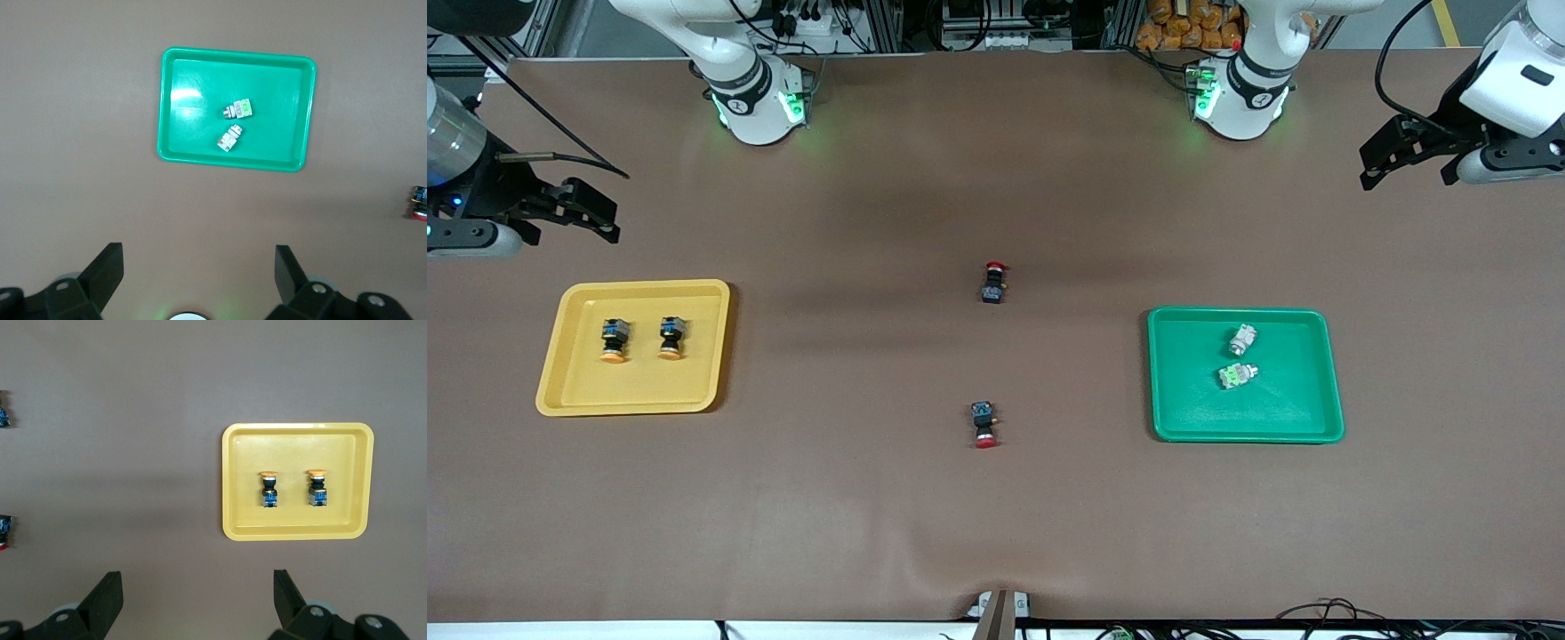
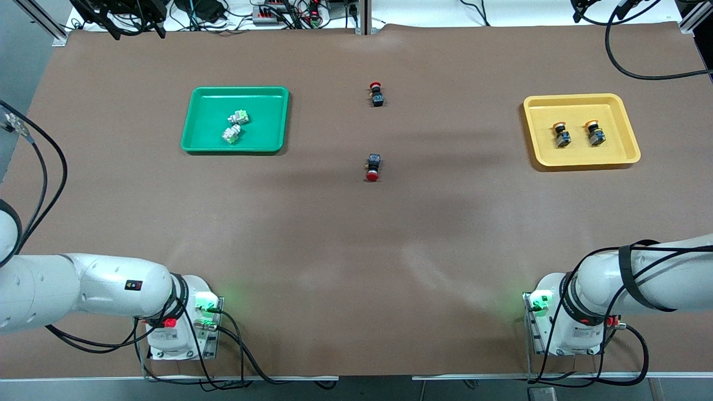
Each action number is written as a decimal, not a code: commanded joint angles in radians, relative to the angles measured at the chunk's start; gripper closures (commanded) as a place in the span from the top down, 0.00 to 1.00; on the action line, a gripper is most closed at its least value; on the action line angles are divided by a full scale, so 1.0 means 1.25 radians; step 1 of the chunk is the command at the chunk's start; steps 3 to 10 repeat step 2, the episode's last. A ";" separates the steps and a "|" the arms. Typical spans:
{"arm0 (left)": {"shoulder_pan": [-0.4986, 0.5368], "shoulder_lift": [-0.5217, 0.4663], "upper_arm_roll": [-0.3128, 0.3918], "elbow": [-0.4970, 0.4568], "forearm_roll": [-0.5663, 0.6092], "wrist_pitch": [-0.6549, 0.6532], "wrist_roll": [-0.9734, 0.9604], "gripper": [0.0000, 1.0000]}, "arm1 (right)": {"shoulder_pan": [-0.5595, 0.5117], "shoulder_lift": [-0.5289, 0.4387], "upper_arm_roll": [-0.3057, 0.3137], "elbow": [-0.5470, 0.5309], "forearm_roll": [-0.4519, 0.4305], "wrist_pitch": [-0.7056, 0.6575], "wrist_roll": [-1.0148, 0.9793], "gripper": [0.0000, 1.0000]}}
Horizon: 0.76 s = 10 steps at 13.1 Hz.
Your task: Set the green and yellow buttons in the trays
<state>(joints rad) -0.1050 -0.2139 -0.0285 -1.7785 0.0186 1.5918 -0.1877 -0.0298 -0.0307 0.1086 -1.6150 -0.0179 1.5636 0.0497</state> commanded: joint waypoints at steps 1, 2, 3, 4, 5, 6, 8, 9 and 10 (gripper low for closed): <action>-0.001 0.016 0.001 0.023 -0.016 -0.002 0.011 1.00 | -0.004 -0.029 0.003 -0.030 0.011 0.014 -0.005 1.00; -0.001 0.016 0.001 0.021 -0.016 -0.002 0.013 1.00 | -0.006 -0.028 0.003 -0.030 0.020 0.014 -0.005 1.00; -0.001 0.016 0.001 0.021 -0.016 -0.002 0.013 1.00 | -0.006 -0.028 0.003 -0.030 0.020 0.014 -0.005 1.00; -0.001 0.016 0.001 0.021 -0.016 -0.002 0.013 1.00 | -0.006 -0.028 0.003 -0.030 0.020 0.014 -0.005 1.00; -0.001 0.016 0.001 0.021 -0.016 -0.002 0.013 1.00 | -0.006 -0.028 0.003 -0.030 0.020 0.014 -0.005 1.00; -0.001 0.016 0.001 0.021 -0.016 -0.002 0.013 1.00 | -0.006 -0.028 0.003 -0.030 0.020 0.014 -0.005 1.00; -0.001 0.016 0.001 0.021 -0.016 -0.002 0.013 1.00 | -0.006 -0.028 0.003 -0.030 0.020 0.014 -0.005 1.00; -0.001 0.016 0.001 0.021 -0.016 -0.002 0.013 1.00 | -0.006 -0.028 0.003 -0.030 0.020 0.014 -0.005 1.00; -0.001 0.016 0.001 0.021 -0.016 -0.002 0.013 1.00 | -0.006 -0.028 0.003 -0.030 0.020 0.014 -0.005 1.00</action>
